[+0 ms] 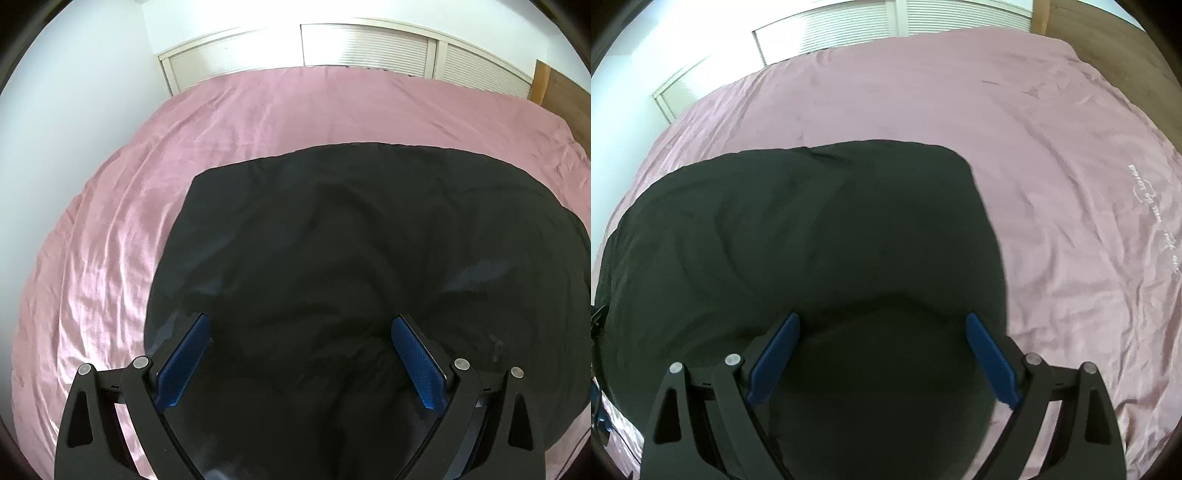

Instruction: Fold large clothes

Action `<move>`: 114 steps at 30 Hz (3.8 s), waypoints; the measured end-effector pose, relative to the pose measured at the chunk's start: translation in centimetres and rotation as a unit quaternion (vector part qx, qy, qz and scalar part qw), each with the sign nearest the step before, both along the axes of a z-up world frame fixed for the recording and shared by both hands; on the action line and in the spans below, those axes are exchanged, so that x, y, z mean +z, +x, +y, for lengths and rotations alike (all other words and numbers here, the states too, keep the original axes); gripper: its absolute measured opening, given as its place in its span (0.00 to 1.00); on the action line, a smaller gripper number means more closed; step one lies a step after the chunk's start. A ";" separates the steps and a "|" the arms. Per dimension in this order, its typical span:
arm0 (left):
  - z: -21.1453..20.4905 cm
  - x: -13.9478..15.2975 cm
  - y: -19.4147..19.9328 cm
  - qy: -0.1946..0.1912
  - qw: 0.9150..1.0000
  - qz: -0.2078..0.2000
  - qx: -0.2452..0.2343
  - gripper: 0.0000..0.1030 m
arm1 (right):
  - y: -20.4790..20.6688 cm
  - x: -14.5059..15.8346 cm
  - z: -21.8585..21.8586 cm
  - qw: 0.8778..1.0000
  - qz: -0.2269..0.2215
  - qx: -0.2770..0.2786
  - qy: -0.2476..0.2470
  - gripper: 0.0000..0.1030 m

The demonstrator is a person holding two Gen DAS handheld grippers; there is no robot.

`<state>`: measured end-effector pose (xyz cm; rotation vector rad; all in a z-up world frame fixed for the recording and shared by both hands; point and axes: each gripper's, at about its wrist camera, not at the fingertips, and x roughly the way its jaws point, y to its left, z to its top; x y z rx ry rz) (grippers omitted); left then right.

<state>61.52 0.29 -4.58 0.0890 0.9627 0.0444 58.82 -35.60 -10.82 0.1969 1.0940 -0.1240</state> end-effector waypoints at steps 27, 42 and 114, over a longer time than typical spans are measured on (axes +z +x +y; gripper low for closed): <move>7.5 -0.1 -6.8 -0.077 0.997 0.008 -0.001 0.94 | -11.0 3.3 3.1 0.999 -0.018 0.022 0.033 0.90; 16.1 -1.5 -4.3 -0.257 0.966 0.038 0.011 0.96 | -9.3 -1.6 -8.5 0.960 -0.023 -0.054 0.274 1.00; 11.1 3.6 -10.4 -0.558 0.826 0.052 -0.053 0.22 | -4.8 5.9 4.6 0.874 -0.096 0.113 0.464 0.19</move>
